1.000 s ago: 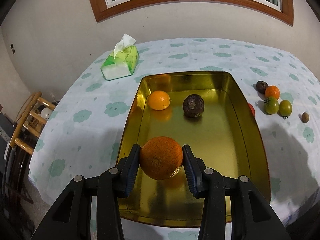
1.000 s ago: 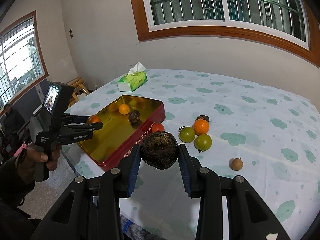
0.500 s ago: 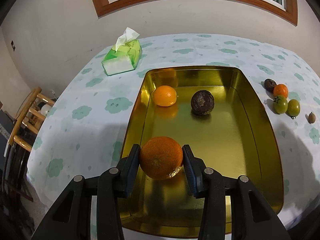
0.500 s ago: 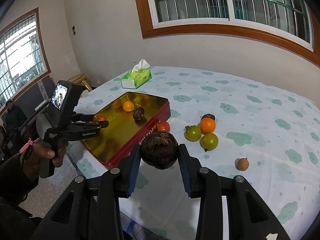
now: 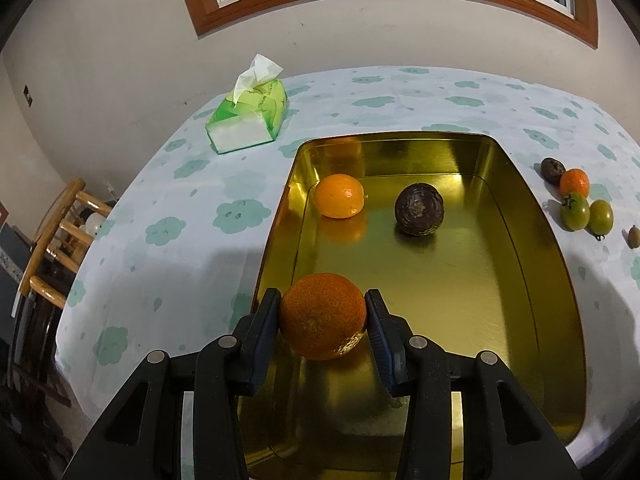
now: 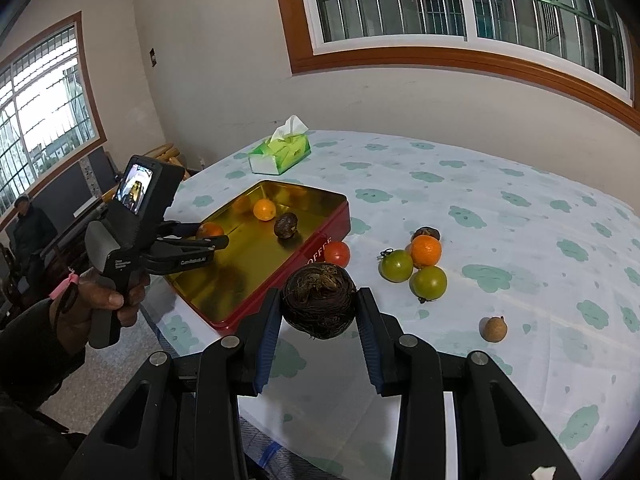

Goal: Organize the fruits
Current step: 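Lower the orange into the tray and open the left gripper, then carry the dark brown fruit into the tray and open the right gripper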

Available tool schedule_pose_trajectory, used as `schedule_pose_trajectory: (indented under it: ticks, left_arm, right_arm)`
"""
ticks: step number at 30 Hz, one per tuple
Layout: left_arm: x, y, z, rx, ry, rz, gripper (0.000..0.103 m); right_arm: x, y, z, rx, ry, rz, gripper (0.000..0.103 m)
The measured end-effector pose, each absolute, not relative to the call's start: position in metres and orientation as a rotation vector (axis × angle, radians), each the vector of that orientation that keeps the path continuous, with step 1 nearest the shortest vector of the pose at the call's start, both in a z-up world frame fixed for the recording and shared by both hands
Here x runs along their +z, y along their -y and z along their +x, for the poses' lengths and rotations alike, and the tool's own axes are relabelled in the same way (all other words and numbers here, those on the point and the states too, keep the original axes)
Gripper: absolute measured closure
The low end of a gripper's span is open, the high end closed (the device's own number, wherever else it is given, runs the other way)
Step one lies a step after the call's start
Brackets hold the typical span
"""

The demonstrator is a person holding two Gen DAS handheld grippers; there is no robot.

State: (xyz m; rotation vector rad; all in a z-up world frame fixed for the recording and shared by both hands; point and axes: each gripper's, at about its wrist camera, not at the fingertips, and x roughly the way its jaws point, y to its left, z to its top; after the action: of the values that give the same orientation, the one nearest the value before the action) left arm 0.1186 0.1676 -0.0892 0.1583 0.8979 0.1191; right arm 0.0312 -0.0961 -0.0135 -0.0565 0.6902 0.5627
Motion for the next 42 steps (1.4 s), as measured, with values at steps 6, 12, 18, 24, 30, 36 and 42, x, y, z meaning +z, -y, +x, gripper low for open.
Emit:
schedule_pose_trajectory:
  ticks: [6, 12, 18, 24, 30, 36, 42]
  left_arm:
    - [-0.091, -0.170, 0.122, 0.123, -0.894, 0.157, 0.059]
    - [-0.091, -0.170, 0.125, 0.125, -0.884, 0.168, 0.059]
    - [-0.091, -0.170, 0.126, 0.115, -0.885, 0.159, 0.058]
    - [-0.088, -0.171, 0.125, 0.109, -0.858, 0.152, 0.056]
    - [-0.077, -0.170, 0.120, 0.117, -0.809, 0.152, 0.049]
    - [-0.061, -0.175, 0.110, 0.128, -0.766, 0.124, 0.046]
    - [-0.052, -0.182, 0.100, 0.142, -0.745, 0.090, 0.045]
  right_arm:
    - [-0.014, 0.093, 0.030, 0.569, -0.693, -0.059, 0.068]
    - [-0.013, 0.091, 0.028, 0.573, -0.694, -0.059, 0.068]
    - [-0.013, 0.088, 0.027, 0.579, -0.697, -0.064, 0.068]
    - [-0.013, 0.086, 0.026, 0.583, -0.699, -0.066, 0.068]
    - [-0.014, 0.082, 0.027, 0.590, -0.702, -0.070, 0.068]
    - [-0.013, 0.075, 0.029, 0.613, -0.701, -0.082, 0.068]
    - [-0.014, 0.058, 0.037, 0.654, -0.701, -0.093, 0.068]
